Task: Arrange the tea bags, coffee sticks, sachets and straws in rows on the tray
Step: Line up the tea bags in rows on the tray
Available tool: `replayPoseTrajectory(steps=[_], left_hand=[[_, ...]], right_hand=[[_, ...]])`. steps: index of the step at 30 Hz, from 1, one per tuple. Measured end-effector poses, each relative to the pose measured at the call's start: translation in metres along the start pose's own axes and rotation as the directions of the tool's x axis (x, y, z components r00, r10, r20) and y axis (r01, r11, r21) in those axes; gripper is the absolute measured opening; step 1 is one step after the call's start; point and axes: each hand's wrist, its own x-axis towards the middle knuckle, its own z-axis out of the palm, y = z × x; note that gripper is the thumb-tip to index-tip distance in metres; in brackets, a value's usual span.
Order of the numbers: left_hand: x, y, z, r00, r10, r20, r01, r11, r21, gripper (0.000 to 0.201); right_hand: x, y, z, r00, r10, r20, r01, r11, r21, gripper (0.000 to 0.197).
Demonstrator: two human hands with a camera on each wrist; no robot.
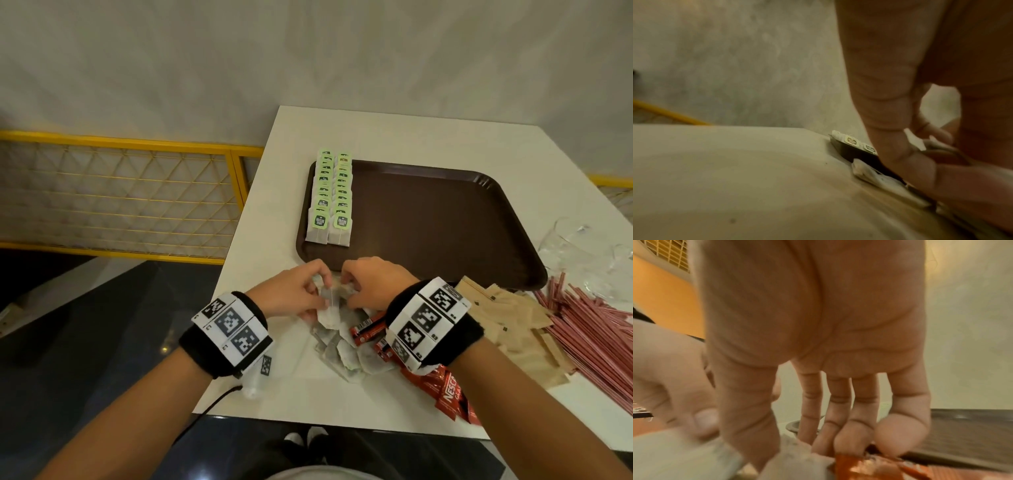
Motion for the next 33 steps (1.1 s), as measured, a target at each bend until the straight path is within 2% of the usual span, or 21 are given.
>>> replayPoseTrajectory(steps=[3, 7, 10, 12, 14, 17, 22, 25, 27, 30, 33], left_hand=[[-0.002, 0.005, -0.005, 0.999, 0.009, 0.033, -0.006, 0.995, -0.104, 0.014], [-0.002, 0.005, -0.017, 1.0, -0.015, 0.025, 0.019, 0.986, -0.165, 0.025], [-0.005, 0.003, -0.026, 1.0, 0.02, -0.024, -0.024, 0.98, -0.198, 0.036], [-0.004, 0.003, -0.029, 0.994, 0.063, -0.093, -0.083, 0.972, -0.222, 0.036], [-0.001, 0.004, -0.029, 0.982, 0.065, -0.175, -0.111, 0.957, -0.268, 0.025], [0.005, 0.007, -0.032, 0.963, 0.0, -0.271, -0.099, 0.931, -0.352, 0.002], [0.023, 0.008, -0.04, 0.876, -0.127, -0.465, -0.065, 0.925, -0.375, 0.008], [0.037, 0.011, -0.044, 0.881, -0.154, -0.447, -0.004, 0.943, -0.332, 0.007], [0.048, 0.013, -0.047, 0.88, -0.173, -0.442, 0.043, 0.957, -0.288, 0.01], [0.063, 0.015, -0.051, 0.882, -0.174, -0.438, 0.094, 0.976, -0.198, 0.014], [0.075, 0.013, -0.056, 0.89, -0.117, -0.44, 0.13, 0.991, 0.001, 0.02]], right_hand=[[-0.003, -0.002, -0.001, 0.998, -0.01, -0.056, 0.01, 1.0, -0.001, 0.032], [-0.006, -0.005, -0.004, 0.993, -0.018, -0.119, 0.019, 1.0, 0.012, 0.027], [-0.006, -0.002, -0.007, 0.983, 0.008, -0.185, 0.009, 0.996, 0.092, 0.025], [-0.003, 0.004, -0.009, 0.976, 0.051, -0.212, -0.007, 0.98, 0.201, 0.026], [0.0, 0.011, -0.014, 0.967, 0.089, -0.24, -0.003, 0.941, 0.337, 0.023], [0.006, 0.023, -0.025, 0.95, 0.122, -0.287, 0.048, 0.852, 0.521, 0.017], [0.031, 0.038, -0.037, 0.969, 0.185, -0.162, 0.004, 0.647, 0.763, 0.013], [0.044, 0.041, -0.042, 0.977, 0.197, -0.077, -0.044, 0.543, 0.839, 0.019], [0.053, 0.042, -0.045, 0.977, 0.211, -0.033, -0.085, 0.525, 0.847, 0.02], [0.067, 0.043, -0.05, 0.972, 0.236, -0.005, -0.131, 0.556, 0.821, 0.018], [0.081, 0.043, -0.053, 0.962, 0.274, -0.008, -0.155, 0.569, 0.808, 0.018]])
